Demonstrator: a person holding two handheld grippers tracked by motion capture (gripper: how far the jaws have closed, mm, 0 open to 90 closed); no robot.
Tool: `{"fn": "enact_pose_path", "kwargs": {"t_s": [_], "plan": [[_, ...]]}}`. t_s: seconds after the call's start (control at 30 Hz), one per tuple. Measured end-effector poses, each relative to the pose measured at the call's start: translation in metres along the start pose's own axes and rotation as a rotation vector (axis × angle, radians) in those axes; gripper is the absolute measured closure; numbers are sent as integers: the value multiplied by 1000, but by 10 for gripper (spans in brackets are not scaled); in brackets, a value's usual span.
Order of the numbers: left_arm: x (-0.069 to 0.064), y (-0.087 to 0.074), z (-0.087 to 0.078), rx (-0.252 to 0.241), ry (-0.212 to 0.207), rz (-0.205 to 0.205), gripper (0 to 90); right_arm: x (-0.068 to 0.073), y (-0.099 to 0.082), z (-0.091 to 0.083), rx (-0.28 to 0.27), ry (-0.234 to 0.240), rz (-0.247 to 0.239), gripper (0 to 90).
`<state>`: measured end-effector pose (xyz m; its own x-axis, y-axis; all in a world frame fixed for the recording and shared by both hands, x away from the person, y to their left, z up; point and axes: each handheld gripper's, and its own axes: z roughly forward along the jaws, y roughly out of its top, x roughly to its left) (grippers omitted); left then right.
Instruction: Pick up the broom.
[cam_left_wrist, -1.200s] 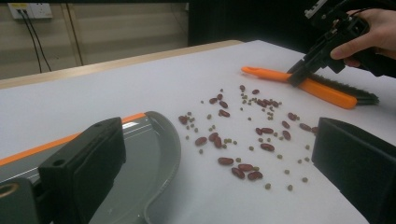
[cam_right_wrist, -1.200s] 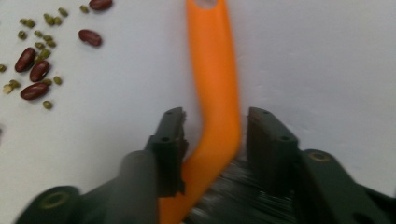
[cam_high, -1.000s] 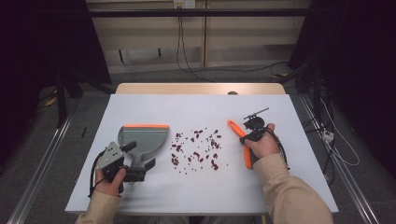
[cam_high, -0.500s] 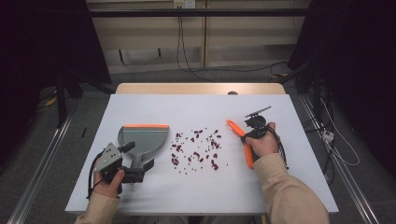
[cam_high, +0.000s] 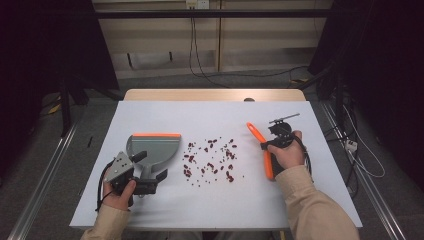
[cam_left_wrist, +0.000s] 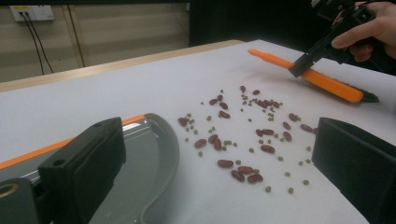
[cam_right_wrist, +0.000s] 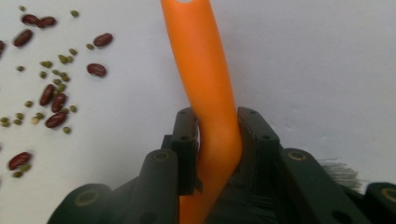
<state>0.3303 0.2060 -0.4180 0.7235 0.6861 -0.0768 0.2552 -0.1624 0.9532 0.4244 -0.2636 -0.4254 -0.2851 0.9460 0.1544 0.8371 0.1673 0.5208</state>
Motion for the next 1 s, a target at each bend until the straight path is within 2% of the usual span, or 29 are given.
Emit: {"fn": "enact_pose_path", "kwargs": {"t_s": [0.17, 0.2, 0.23, 0.37, 0.4, 0.43, 0.53, 0.57, 0.6, 0.67, 0.73, 0.87, 1.0], "plan": [[-8, 7, 4, 5, -30, 5, 27, -3, -7, -22, -115, 29, 8, 704], [-12, 9, 6, 6, -40, 12, 26, -3, -9, -28, -155, 41, 11, 705], [-16, 12, 9, 5, -48, 13, 27, -3, -11, -34, -174, 56, 16, 706], [-35, 24, 23, 21, -92, 35, 32, -8, -17, -57, -312, 110, 43, 709], [-41, 26, 27, 19, -106, 35, 32, -9, -18, -61, -319, 130, 50, 709], [-46, 29, 32, 27, -120, 44, 32, -10, -19, -65, -358, 130, 58, 710], [-61, 36, 46, 26, -158, 42, 36, -9, -19, -73, -404, 153, 55, 710], [-66, 38, 51, 25, -166, 47, 37, -7, -18, -76, -403, 161, 52, 710], [-70, 40, 56, 24, -176, 49, 37, -6, -18, -78, -431, 171, 57, 710], [-77, 44, 67, 28, -195, 59, 40, -3, -17, -82, -447, 203, 60, 710], [-83, 46, 78, 34, -191, 61, 43, 1, -14, -85, -462, 222, 56, 710], [-95, 53, 102, 40, -206, 30, 69, 18, -5, -89, -500, 241, 31, 710], [-107, 60, 122, 48, -242, 25, 96, 42, 7, -87, -507, 261, -12, 710]]}}
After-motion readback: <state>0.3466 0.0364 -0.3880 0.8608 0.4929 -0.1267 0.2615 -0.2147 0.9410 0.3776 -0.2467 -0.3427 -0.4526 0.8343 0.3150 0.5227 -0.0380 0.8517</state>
